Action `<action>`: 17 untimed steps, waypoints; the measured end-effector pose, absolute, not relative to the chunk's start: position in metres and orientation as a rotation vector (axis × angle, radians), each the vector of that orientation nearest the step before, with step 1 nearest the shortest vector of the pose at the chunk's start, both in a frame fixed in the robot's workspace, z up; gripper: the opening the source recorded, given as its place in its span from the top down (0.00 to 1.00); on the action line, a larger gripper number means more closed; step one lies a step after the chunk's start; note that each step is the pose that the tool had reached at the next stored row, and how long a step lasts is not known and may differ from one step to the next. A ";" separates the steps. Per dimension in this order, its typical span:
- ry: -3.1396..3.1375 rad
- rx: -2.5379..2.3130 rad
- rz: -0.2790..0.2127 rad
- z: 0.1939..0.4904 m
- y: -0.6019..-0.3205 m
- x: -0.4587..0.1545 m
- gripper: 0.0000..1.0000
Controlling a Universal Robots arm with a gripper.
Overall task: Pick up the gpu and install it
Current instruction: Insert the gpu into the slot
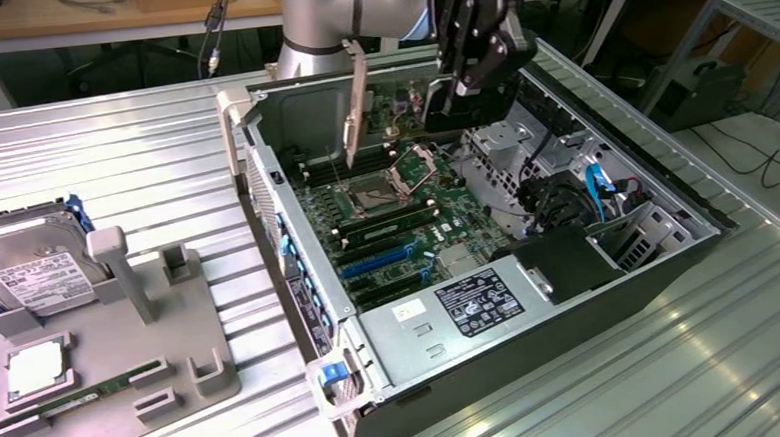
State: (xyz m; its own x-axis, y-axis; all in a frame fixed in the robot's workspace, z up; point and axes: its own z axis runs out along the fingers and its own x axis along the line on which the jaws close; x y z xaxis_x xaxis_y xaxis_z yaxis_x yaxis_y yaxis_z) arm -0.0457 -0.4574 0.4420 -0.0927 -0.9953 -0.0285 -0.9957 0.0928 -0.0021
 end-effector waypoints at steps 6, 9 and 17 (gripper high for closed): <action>2.268 -2.142 0.028 0.442 -0.458 -0.045 0.73; 2.262 -2.148 0.028 0.439 -0.457 -0.044 0.73; 2.205 -2.202 0.020 0.426 -0.456 -0.044 0.73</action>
